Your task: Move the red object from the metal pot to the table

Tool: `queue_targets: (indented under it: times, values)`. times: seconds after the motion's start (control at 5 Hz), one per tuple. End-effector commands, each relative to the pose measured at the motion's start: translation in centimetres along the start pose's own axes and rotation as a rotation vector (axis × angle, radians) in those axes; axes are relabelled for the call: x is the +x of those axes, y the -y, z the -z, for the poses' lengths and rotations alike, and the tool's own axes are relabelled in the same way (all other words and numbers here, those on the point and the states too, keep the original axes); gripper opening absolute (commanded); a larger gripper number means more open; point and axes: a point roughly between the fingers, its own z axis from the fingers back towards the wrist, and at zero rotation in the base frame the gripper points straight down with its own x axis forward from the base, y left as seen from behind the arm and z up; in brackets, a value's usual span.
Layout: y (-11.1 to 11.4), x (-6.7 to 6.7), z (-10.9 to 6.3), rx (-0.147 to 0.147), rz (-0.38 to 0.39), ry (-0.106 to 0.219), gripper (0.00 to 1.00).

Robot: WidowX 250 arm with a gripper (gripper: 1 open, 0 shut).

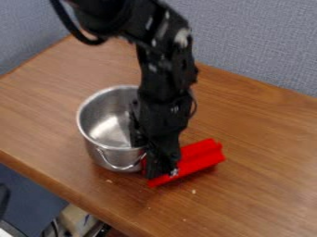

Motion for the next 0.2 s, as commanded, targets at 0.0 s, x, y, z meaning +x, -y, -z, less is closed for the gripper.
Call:
queue_targets:
  times: [0.0]
  values:
    - [-0.1, 0.21, -3.53, 0.046, -0.052, 0.071, 0.0]
